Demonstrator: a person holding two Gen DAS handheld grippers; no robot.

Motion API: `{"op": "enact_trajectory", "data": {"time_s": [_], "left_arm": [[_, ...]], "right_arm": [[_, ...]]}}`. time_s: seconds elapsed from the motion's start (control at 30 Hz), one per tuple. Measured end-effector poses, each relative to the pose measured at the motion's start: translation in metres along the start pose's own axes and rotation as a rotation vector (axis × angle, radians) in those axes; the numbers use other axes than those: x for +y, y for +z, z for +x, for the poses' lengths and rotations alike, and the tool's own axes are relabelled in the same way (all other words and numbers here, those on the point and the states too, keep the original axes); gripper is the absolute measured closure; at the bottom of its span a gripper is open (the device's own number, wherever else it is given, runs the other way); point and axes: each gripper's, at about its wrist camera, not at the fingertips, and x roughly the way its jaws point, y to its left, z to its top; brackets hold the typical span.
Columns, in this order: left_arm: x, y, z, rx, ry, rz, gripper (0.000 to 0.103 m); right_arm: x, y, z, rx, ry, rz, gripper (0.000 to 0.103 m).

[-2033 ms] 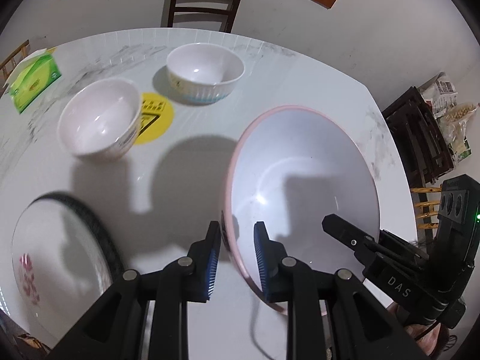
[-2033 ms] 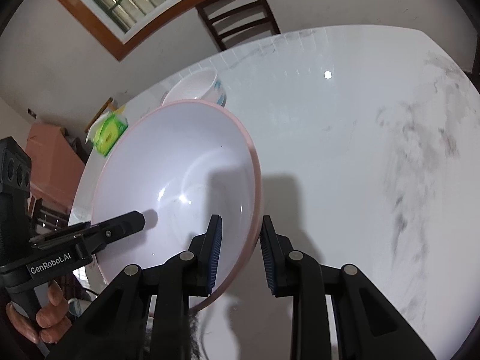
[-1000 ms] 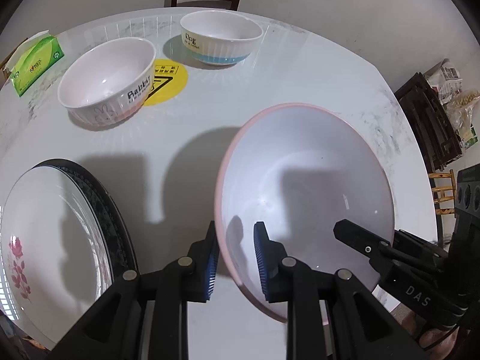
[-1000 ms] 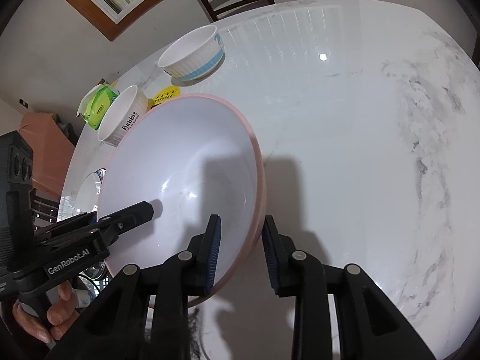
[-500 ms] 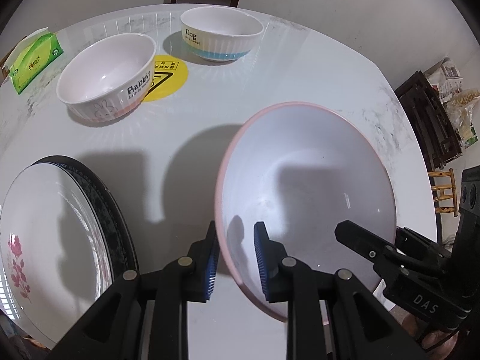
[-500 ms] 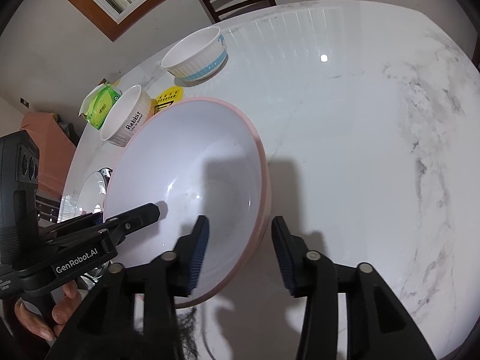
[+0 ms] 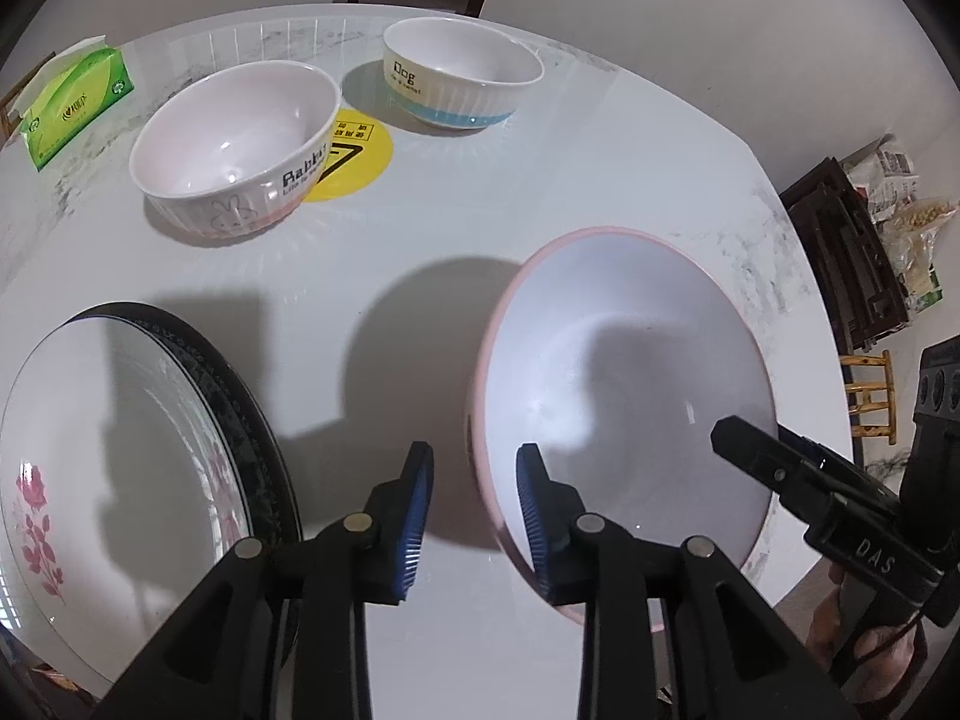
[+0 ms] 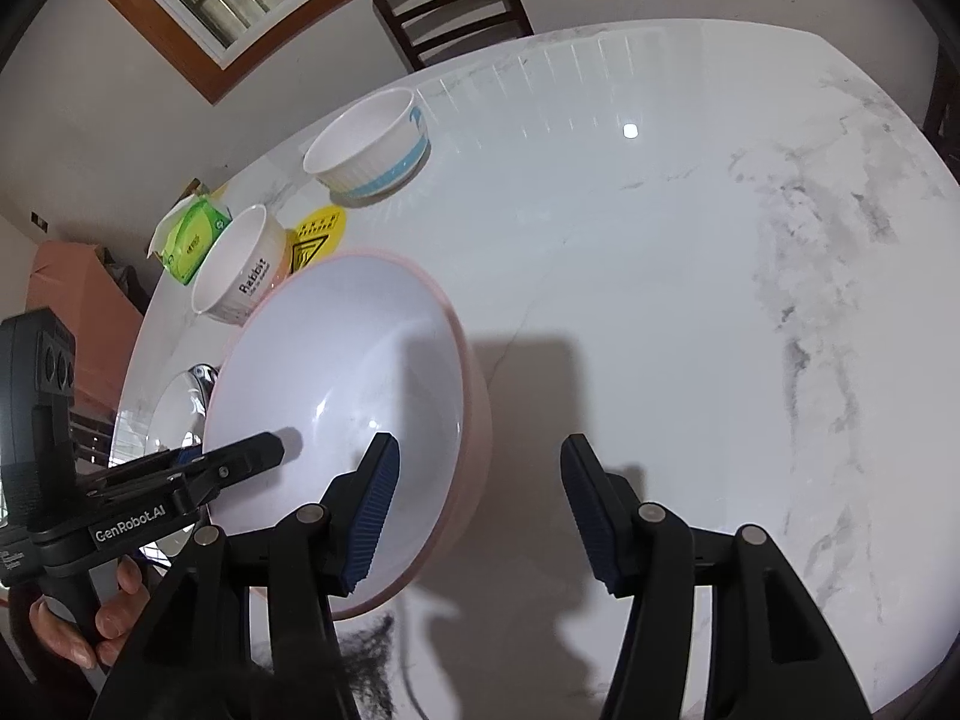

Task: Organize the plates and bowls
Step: 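Lift and carry the pink bowl toward the plate stack with both tools, then lower the pink bowl onto the table and open both tools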

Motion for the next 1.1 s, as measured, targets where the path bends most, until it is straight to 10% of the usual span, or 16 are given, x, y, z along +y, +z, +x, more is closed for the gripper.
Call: {"op": "enact_trajectory", "data": {"time_s": [0.77, 1.1], "left_arm": [[0.037, 0.01, -0.053, -0.05, -0.197, -0.077, 0.072], [0.081, 0.034, -0.088, -0.224, 0.075, -0.137, 0.067]], "right_arm": [[0.039, 0.037, -0.027, -0.1, -0.005, -0.092, 0.049], [0.081, 0.052, -0.013, -0.084, 0.035, -0.182, 0.049]]}}
